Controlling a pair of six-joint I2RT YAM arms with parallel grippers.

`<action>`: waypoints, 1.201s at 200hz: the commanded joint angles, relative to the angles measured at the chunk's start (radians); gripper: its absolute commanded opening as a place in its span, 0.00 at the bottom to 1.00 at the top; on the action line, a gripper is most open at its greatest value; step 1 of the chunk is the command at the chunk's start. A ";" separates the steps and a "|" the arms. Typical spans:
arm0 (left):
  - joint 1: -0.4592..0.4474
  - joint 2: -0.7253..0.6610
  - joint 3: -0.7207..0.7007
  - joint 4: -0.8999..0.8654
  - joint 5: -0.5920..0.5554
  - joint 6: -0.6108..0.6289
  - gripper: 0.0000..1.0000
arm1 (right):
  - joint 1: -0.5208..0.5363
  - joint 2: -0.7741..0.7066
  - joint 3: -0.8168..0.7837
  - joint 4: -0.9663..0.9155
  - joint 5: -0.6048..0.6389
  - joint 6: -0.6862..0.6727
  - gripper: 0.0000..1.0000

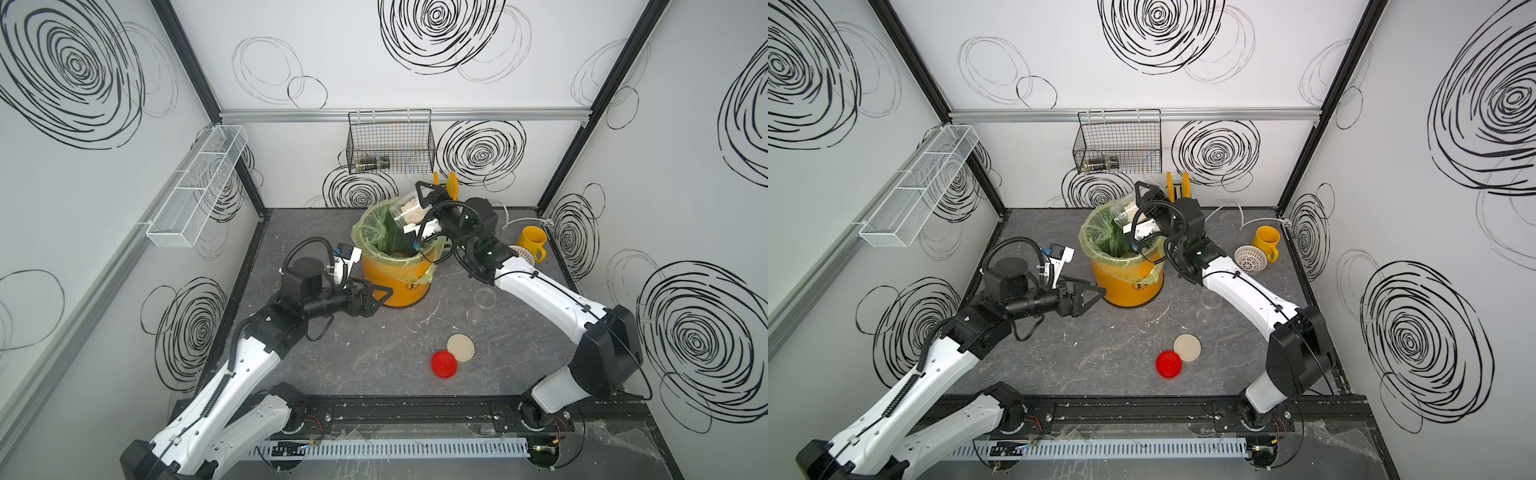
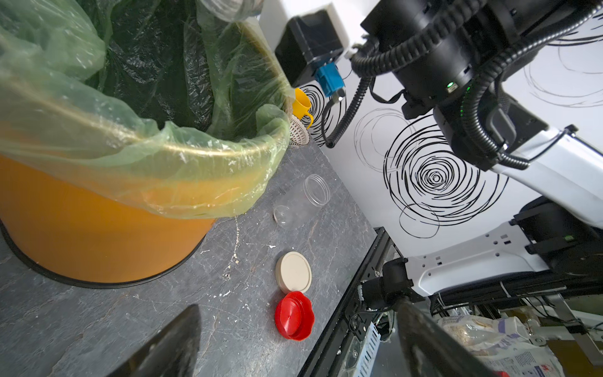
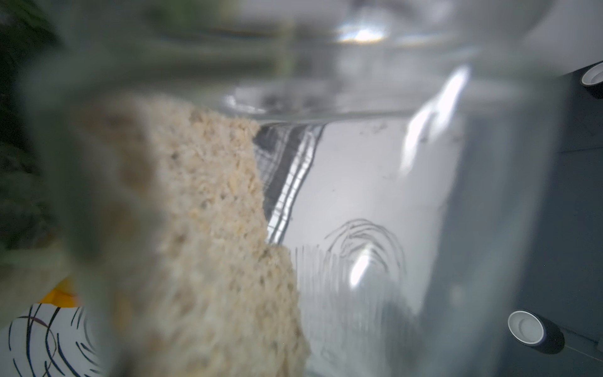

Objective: Empty expired oatmeal from jars
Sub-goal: Pour the expired oatmeal into the trash bin.

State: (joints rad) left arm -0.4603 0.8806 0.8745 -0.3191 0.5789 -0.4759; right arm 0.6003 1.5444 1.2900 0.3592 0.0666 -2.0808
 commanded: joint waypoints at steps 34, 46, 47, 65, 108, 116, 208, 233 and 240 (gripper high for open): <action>-0.014 -0.001 0.058 0.000 -0.004 0.018 0.96 | -0.030 -0.101 -0.029 -0.004 -0.082 0.175 0.43; -0.012 0.002 0.066 -0.002 -0.005 0.016 0.96 | -0.045 -0.110 -0.031 -0.012 -0.105 0.235 0.42; -0.012 0.002 0.068 -0.003 -0.005 0.016 0.96 | -0.046 -0.111 -0.032 -0.012 -0.106 0.240 0.42; -0.005 0.010 0.082 -0.005 -0.006 0.013 0.96 | -0.065 -0.124 -0.037 -0.029 -0.140 0.297 0.42; 0.016 0.039 0.122 -0.005 -0.006 0.005 0.96 | -0.104 -0.148 -0.031 -0.069 -0.226 0.487 0.41; 0.018 0.044 0.131 -0.005 -0.007 0.003 0.96 | -0.111 -0.151 -0.028 -0.078 -0.241 0.527 0.41; 0.016 0.072 0.242 -0.030 -0.079 0.016 0.96 | -0.151 -0.264 -0.142 0.081 -0.347 1.206 0.45; -0.020 0.065 0.278 -0.033 -0.146 0.076 0.97 | -0.150 -0.359 -0.193 0.097 -0.366 1.484 0.48; -0.033 0.060 0.285 -0.026 -0.167 0.100 0.97 | -0.149 -0.385 -0.206 0.090 -0.372 1.569 0.48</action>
State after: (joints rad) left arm -0.4530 0.9501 1.1084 -0.3653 0.5011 -0.4656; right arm 0.4530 1.2980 1.1034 0.3000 -0.2531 -0.9260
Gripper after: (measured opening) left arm 0.967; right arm 0.839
